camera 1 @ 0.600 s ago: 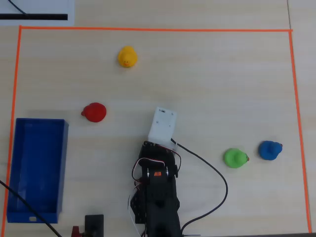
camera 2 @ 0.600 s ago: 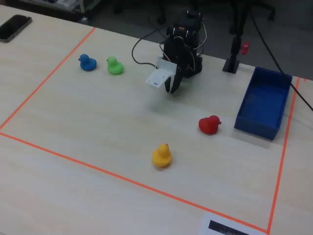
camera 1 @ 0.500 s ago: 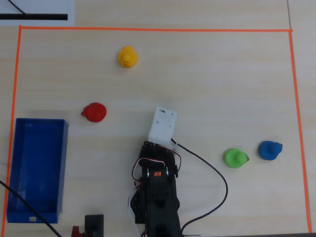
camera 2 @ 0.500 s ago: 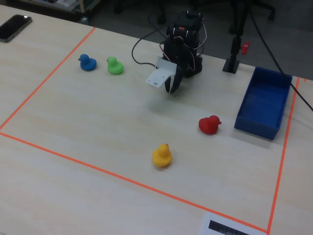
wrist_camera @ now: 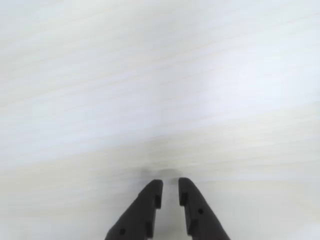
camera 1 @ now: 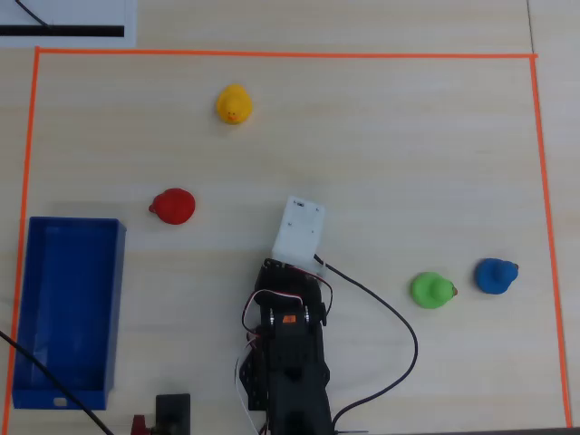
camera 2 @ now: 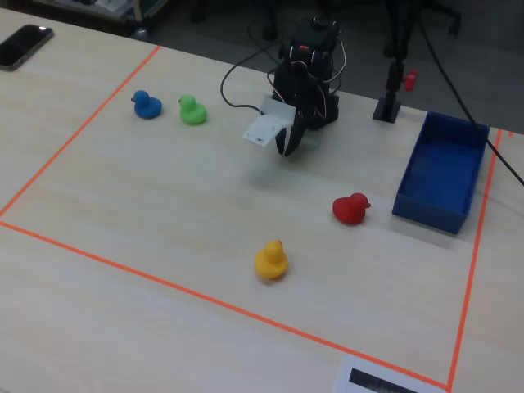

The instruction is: Grasp green duck and put it into box.

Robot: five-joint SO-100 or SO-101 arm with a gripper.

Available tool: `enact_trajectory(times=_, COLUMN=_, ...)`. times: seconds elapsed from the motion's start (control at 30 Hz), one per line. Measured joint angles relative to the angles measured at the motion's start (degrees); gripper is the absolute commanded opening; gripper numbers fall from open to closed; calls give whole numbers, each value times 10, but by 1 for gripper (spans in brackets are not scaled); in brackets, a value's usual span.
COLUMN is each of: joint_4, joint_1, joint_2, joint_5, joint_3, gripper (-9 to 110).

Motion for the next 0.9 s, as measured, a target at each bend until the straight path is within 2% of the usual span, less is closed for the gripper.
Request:
enact_trajectory(times=0.17, joint_4=-9, joint_1=94, joint_2=-75, joint_5=-27, joint_3=-96, gripper=13)
enact_trajectory(times=0.3, joint_4=-11, joint_1=213, joint_2=-192, joint_5=-69, joint_3=-290, gripper=21)
enact_trajectory(times=0.5, joint_4=-11, joint_1=414, joint_2=-425, joint_5=-123, joint_3=-610, gripper=24)
enact_trajectory(times=0.63, joint_4=7, joint_1=541, joint_2=-541, joint_5=-144, joint_3=-764, gripper=26)
enact_trajectory(times=0.77, joint_4=47, joint_1=657, joint_2=-637, joint_5=-171, joint_3=-859, gripper=36)
enact_trajectory(times=0.9, joint_4=9, joint_1=744, joint_2=-708, joint_5=-193, joint_3=-859, gripper=38)
